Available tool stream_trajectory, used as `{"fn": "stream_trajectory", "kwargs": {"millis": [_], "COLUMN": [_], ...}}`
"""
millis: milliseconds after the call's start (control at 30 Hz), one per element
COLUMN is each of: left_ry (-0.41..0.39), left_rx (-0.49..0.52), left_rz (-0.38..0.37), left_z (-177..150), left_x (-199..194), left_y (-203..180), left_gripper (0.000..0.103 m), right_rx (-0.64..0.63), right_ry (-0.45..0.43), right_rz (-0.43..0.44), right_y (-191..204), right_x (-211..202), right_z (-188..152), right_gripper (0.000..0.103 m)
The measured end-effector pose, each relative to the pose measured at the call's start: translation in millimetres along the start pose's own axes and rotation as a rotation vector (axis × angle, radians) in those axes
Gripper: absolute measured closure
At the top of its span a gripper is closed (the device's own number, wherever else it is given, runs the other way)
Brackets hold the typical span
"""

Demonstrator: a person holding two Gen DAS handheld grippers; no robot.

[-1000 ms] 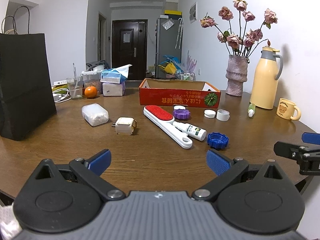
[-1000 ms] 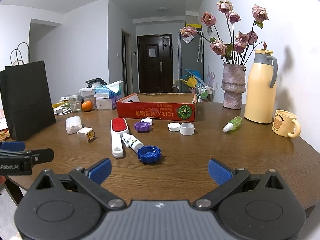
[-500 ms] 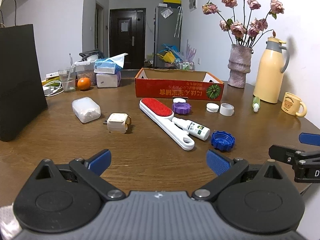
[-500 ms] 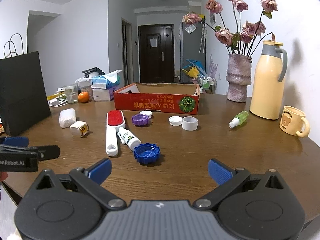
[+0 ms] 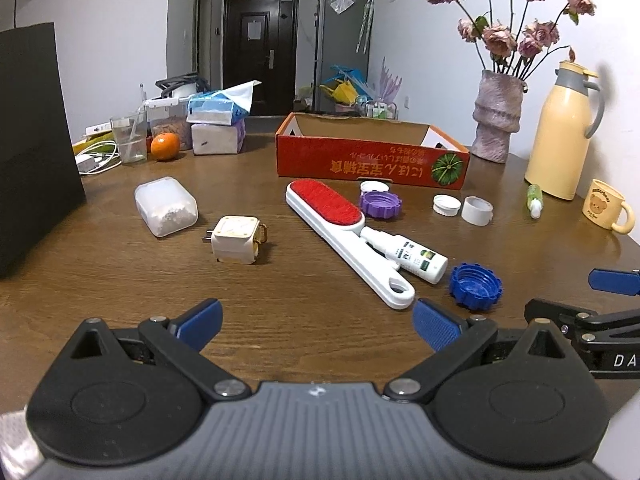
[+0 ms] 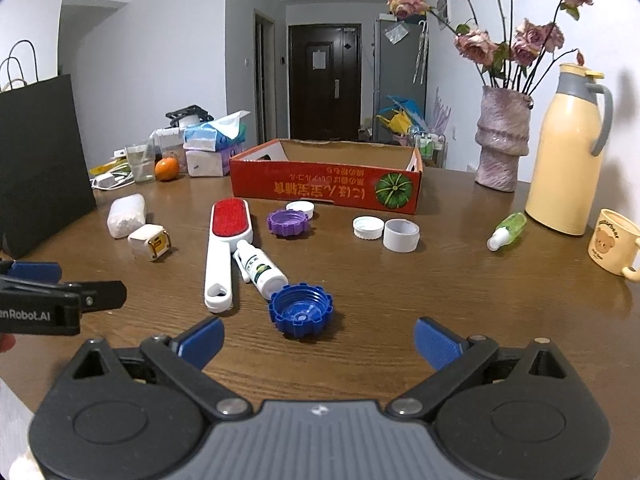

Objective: Organize rigid objects
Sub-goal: 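Reach the right tool to the blue cap while the left tool approaches the white plug, then grasp the blue cap with the right tool while the left tool grasps the white plug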

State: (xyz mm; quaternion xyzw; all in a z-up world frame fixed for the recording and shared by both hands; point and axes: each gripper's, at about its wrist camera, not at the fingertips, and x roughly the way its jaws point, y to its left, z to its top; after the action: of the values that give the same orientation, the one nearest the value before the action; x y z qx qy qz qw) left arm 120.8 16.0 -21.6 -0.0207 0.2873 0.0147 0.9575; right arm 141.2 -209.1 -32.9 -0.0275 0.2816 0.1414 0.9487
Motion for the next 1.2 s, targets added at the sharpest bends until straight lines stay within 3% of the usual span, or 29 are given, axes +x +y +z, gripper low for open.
{"fn": "stream_trajectory", "kwargs": {"millis": [533, 667, 733, 767, 1200], "left_ry": [0.06, 0.066, 0.068, 0.07, 0.081], "left_rx": [-0.024, -0.021, -0.018, -0.018, -0.008], "left_rz": [0.034, 0.051, 0.06, 0.063, 0.113], "left_z": [17, 22, 25, 26, 50], "left_x": [47, 56, 61, 63, 97], "left_y": [22, 28, 31, 33, 53], "left_gripper": [0.0, 0.0, 0.0, 0.0, 0.0], "right_rx": [-0.025, -0.032, -0.038, -0.039, -0.014], "right_ry": [0.105, 0.128, 0.143, 0.148, 0.112], "right_rz": [0.039, 0.055, 0.064, 0.069, 0.035], "right_y": [1, 1, 2, 2, -12], "right_x": [72, 85, 91, 93, 105], "right_z": [13, 15, 15, 15, 29], "right_gripper": [0.02, 0.031, 0.042, 0.052, 0.052]}}
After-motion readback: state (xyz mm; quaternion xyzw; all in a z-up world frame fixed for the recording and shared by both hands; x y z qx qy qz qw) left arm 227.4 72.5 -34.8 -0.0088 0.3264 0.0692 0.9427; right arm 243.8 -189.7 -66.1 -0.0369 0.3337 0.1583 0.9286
